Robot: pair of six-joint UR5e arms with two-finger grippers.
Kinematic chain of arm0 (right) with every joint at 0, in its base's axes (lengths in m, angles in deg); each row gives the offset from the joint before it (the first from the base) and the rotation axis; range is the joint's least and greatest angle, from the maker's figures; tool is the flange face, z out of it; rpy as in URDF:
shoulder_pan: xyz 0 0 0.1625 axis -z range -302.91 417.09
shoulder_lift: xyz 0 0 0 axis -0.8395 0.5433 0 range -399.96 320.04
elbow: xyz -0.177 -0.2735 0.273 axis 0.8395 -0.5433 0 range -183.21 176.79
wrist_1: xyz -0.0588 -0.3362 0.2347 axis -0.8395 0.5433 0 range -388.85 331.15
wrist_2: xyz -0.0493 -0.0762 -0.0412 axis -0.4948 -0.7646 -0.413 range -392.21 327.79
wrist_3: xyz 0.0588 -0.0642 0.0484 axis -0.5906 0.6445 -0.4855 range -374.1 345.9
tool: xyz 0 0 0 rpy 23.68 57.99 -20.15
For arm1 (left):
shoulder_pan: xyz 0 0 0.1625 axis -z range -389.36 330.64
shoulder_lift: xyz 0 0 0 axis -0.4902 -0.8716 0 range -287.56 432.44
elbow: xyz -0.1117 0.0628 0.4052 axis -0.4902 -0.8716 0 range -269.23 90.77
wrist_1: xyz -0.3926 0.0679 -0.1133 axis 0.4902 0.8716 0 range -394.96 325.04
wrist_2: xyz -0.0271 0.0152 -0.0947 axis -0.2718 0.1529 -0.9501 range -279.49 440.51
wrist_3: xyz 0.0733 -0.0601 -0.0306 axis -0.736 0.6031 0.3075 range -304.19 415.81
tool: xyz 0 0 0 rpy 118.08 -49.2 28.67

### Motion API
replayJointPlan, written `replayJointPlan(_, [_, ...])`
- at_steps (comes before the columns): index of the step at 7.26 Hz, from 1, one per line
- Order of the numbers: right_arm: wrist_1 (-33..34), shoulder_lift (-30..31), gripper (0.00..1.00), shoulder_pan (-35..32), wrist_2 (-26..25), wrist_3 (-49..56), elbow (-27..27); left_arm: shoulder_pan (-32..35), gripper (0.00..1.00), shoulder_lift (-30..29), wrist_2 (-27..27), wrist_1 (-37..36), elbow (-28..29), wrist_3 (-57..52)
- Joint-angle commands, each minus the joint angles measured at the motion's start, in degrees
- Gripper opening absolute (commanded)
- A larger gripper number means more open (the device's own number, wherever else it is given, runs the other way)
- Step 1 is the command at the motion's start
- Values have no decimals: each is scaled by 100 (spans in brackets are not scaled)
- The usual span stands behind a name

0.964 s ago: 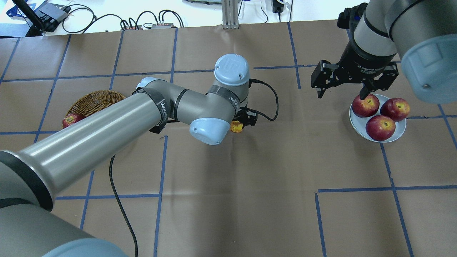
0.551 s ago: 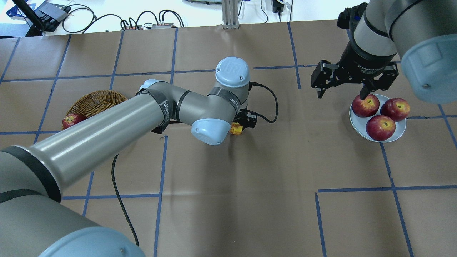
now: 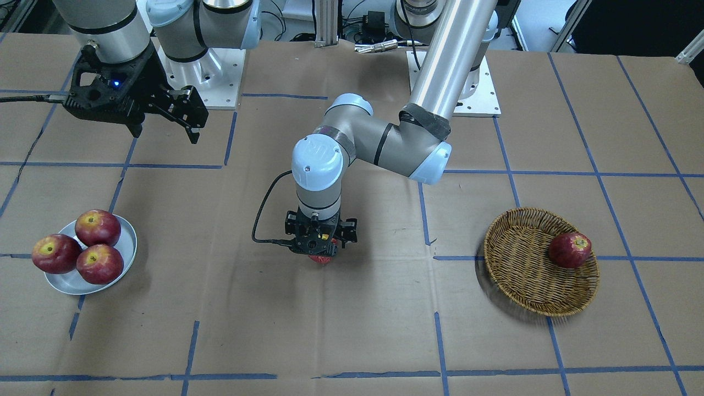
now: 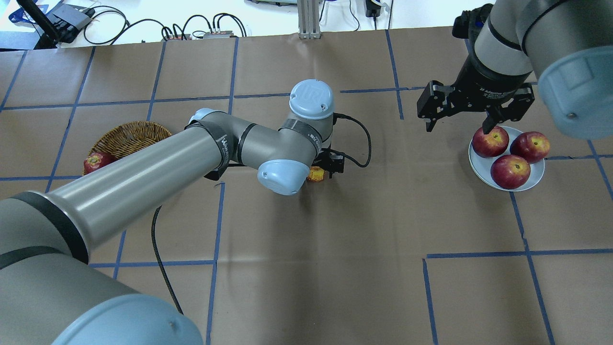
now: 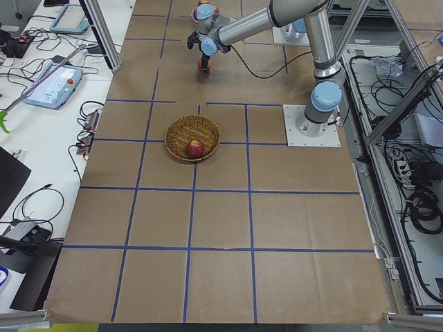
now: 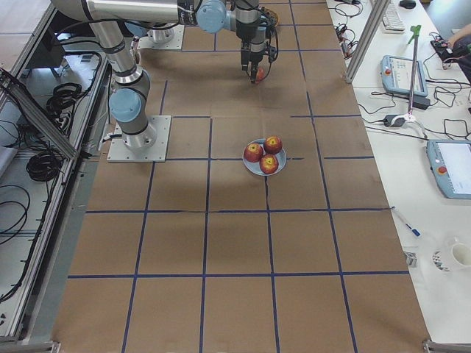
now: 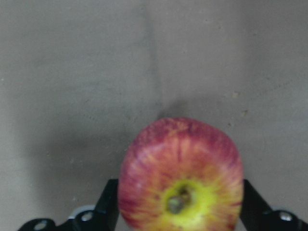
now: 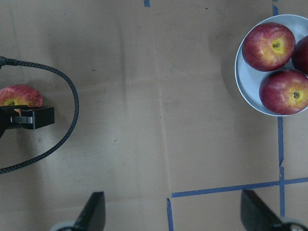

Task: Transfer apple from basket to plate
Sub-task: 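Lower the apple onto the table center and open the left gripper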

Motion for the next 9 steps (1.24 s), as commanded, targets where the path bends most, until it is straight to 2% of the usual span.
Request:
replayJointPlan(1, [9, 0, 100, 0, 0, 0, 0, -24, 99, 99, 24, 71, 42, 0])
replayJointPlan(2, [0, 0, 100, 0, 0, 0, 0, -25, 99, 195, 15, 124, 112, -8])
replayJointPlan(3, [0, 0, 100, 0, 0, 0, 0, -42, 99, 449, 15, 490, 183, -8])
replayJointPlan(4, [0, 0, 100, 0, 0, 0, 0, -112, 99, 817, 15, 780, 183, -8])
replayJointPlan(6, [9, 0, 100, 0, 0, 0, 0, -654, 99, 1712, -20, 1824, 175, -156])
replayJointPlan(7, [0, 0, 100, 0, 0, 0, 0, -1005, 99, 2056, -90, 1977, 175, -1045])
replayJointPlan(8, [0, 0, 100, 0, 0, 0, 0, -1357, 99, 2286, -595, 2014, 157, -1689])
replayJointPlan(9, [0, 0, 100, 0, 0, 0, 0, -1674, 99, 2488, -757, 2258, 113, -2018])
